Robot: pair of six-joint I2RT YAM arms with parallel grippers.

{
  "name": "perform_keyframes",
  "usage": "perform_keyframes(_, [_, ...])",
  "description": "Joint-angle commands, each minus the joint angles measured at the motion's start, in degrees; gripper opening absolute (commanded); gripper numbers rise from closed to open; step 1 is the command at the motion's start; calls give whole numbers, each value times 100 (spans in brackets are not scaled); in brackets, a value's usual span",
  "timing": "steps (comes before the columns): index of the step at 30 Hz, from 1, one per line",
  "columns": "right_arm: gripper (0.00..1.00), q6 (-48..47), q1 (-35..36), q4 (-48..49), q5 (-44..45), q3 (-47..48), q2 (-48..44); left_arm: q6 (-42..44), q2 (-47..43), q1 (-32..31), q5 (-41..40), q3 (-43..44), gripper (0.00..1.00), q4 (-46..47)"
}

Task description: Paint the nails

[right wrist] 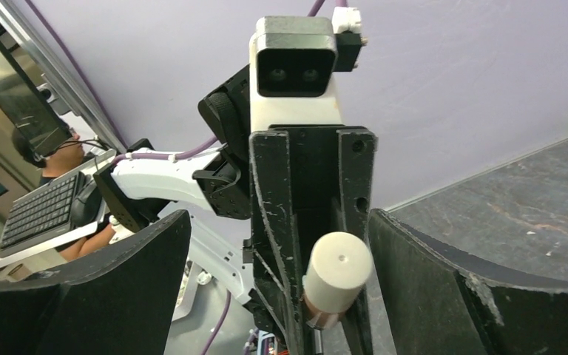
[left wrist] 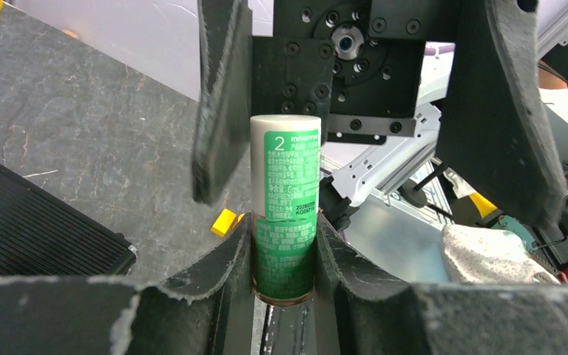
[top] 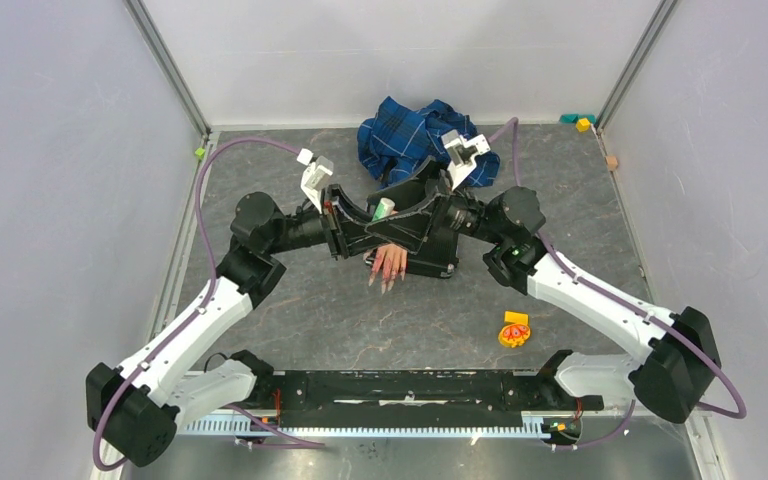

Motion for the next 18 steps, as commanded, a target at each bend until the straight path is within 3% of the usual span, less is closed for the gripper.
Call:
perform_keyframes(1, [94,157,127,379,-283,199,63,-226,6,-17,-26,24,2,243])
perform_keyframes(9, [93,-142,154,-189,-365,177,-278,446,-95,-11,-1025,221,2,-1002])
perform_keyframes(18, [93,-342,149,-737,-333,112,-539,692,-242,32,-1660,243,2,-1414])
